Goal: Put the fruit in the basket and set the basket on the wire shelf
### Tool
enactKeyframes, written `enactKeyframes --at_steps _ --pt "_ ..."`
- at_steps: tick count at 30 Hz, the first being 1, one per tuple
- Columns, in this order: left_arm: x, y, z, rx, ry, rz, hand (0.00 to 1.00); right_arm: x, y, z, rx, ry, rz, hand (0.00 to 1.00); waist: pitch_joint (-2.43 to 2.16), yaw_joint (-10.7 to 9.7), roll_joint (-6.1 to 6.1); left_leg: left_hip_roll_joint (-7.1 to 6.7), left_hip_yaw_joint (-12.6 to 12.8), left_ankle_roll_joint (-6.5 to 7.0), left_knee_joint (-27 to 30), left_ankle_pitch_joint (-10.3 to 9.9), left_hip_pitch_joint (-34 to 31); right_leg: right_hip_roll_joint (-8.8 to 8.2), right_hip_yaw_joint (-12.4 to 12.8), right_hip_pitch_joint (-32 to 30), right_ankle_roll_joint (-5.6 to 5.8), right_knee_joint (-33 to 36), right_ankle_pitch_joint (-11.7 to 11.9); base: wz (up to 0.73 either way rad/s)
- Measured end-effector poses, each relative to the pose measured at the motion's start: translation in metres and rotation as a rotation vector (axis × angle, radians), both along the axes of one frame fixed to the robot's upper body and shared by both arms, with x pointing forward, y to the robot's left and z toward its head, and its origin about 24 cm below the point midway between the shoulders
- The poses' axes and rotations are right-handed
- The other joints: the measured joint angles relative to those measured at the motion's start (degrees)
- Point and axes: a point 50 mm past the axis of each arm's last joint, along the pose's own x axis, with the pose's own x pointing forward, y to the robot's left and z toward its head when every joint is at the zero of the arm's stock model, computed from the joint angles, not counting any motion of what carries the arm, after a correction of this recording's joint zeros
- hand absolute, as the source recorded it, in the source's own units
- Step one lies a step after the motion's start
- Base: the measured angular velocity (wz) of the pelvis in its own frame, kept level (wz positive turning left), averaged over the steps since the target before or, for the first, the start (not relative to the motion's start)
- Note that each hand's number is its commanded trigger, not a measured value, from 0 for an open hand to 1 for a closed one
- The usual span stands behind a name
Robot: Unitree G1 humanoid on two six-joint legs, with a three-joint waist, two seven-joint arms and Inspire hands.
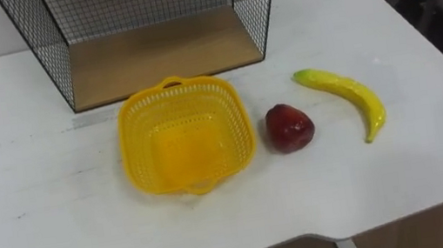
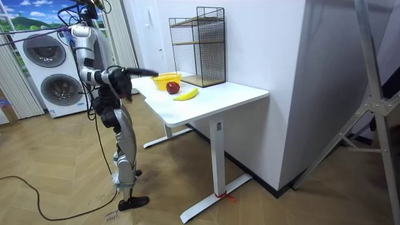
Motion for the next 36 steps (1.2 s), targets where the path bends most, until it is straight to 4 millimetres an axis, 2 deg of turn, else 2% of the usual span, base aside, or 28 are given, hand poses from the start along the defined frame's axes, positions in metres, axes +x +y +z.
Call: enactKeyframes --at_steps 4,10,14,21,24,30,36 --pt "0.002 0.0 0.0 -0.004 -0.017 -0.008 0.0 0.013 0.01 0.013 -0.104 0.008 0.103 0.0 0.39 1.2 -0.58 0.01 0.0 0.0 -0.1 0.0 0.1 0.0 0.0 0.0 -0.03 -0.1 0.0 0.0" --pt "0.004 -0.002 0.0 -0.038 -0.033 -0.021 0.0 0.04 0.028 0.033 -0.257 0.038 0.386 0.0 0.24 2.4 0.12 0.03 -0.2 0.0 0.0 0.0 -0.3 0.0 -0.2 0.1 -0.08 -0.1 0.1 0.01" --pt "0.004 -0.003 0.0 -0.044 -0.025 -0.057 0.0 0.054 0.042 0.042 -0.333 0.071 0.585 0.0 0.22 3.3 0.11 0.23 -0.5 -0.02 0.0 0.0 -0.4 0.07 -0.7 0.2 -0.16 -0.2 0.2 0.04" --pt "0.007 -0.005 -0.001 -0.07 -0.024 -0.082 0.0 0.071 0.068 0.032 -0.359 0.142 0.895 0.0 0.52 4.5 -1.51 0.21 -0.7 -0.04 0.0 0.0 -0.6 0.08 -0.9 0.3 -0.17 -0.3 0.2 0.01" --pt "0.008 -0.005 -0.001 -0.066 -0.018 -0.101 0.0 0.073 0.072 0.031 -0.368 0.152 0.954 0.0 0.44 4.7 -1.8 0.22 -1.1 -0.04 0.3 0.0 -0.9 0.08 -1.3 0.3 -0.18 -0.3 0.2 0.08" --pt "0.009 -0.006 -0.001 -0.059 -0.001 -0.161 0.0 0.079 0.082 0.02 -0.365 0.206 1.103 0.0 0.52 5.8 -1.39 0.21 -1.8 -0.04 0.4 0.0 -0.2 0.08 -1.7 1.4 -0.2 -0.6 0.2 0.04" --pt "0.008 -0.007 -0.002 -0.076 0.002 -0.166 0.0 0.083 0.089 0.008 -0.367 0.284 1.191 0.0 0.28 6.5 -0.9 0.17 -2.2 -0.05 0.4 0.0 0.8 0.11 -2.3 3.3 -0.2 -1.3 0.2 0.05"
